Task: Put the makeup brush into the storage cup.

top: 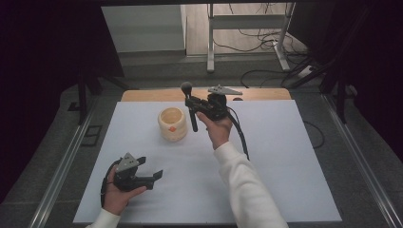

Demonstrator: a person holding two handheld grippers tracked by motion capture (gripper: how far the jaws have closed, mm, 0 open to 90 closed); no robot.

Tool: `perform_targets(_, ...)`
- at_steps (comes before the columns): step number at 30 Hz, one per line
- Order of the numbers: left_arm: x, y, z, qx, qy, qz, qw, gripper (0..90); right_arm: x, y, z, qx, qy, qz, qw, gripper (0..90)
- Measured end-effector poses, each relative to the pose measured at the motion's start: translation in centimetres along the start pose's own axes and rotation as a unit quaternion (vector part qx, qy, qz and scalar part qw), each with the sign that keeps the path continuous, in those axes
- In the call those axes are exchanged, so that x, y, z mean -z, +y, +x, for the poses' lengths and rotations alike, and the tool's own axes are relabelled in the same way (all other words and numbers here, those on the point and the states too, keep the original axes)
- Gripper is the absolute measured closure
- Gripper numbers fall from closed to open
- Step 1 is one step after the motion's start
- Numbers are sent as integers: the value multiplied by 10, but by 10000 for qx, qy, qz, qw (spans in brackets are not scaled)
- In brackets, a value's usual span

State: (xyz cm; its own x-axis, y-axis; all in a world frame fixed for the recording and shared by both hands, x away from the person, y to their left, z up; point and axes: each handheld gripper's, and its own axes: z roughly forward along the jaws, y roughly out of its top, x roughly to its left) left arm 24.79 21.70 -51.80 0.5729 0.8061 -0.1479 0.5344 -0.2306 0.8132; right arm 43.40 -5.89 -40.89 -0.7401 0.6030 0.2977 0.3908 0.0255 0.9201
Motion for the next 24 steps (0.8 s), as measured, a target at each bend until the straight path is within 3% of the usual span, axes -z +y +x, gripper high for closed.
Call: perform_targets(24,0,0,1,13,-34,-4,10000,128,-26,13,-3,-115,-82,-97,9999,713)
